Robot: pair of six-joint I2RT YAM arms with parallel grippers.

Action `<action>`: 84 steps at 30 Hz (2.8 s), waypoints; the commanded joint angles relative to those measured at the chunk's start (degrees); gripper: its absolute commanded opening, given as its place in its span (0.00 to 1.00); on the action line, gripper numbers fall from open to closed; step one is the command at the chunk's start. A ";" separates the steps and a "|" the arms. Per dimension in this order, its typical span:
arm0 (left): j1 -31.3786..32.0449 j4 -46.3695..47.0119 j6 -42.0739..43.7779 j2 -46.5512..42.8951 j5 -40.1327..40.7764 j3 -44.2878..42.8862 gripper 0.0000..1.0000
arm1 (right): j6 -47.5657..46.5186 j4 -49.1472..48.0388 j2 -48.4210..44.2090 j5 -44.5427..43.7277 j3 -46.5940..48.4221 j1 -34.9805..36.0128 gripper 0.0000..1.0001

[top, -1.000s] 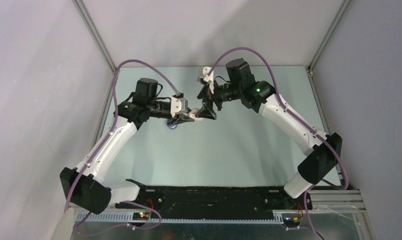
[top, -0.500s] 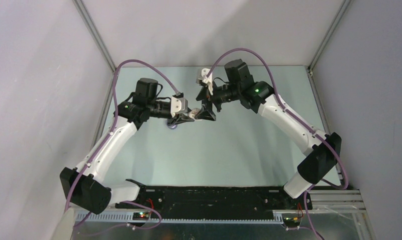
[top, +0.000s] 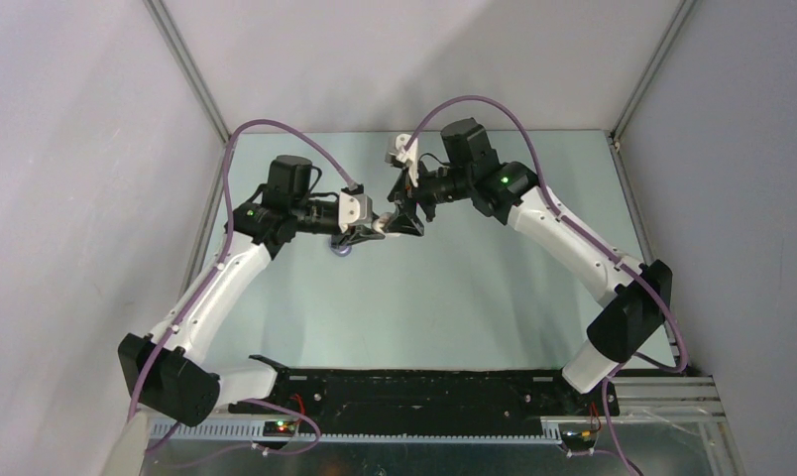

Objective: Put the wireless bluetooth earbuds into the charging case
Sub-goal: Adjust the earbud with the charging case.

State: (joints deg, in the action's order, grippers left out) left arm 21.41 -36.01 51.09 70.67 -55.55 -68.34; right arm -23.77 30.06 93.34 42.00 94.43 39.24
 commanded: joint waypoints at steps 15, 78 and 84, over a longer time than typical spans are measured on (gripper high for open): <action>0.48 0.30 2.04 -2.01 -1.49 -0.14 0.00 | 3.22 -3.16 1.87 1.59 2.83 -1.69 0.64; -1.63 27.62 -27.33 -2.71 -1.99 6.76 0.00 | -15.58 -14.10 -14.87 -8.81 -14.73 4.29 0.29; -1.62 26.66 -25.70 -2.46 -2.34 6.27 0.00 | -14.24 -16.24 -14.47 -9.98 -14.72 4.51 0.26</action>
State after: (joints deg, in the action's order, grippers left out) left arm 20.08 -10.85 24.05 69.95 -56.05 -61.60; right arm -38.63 18.17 79.18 33.54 78.98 43.42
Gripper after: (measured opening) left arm 0.326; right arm 0.271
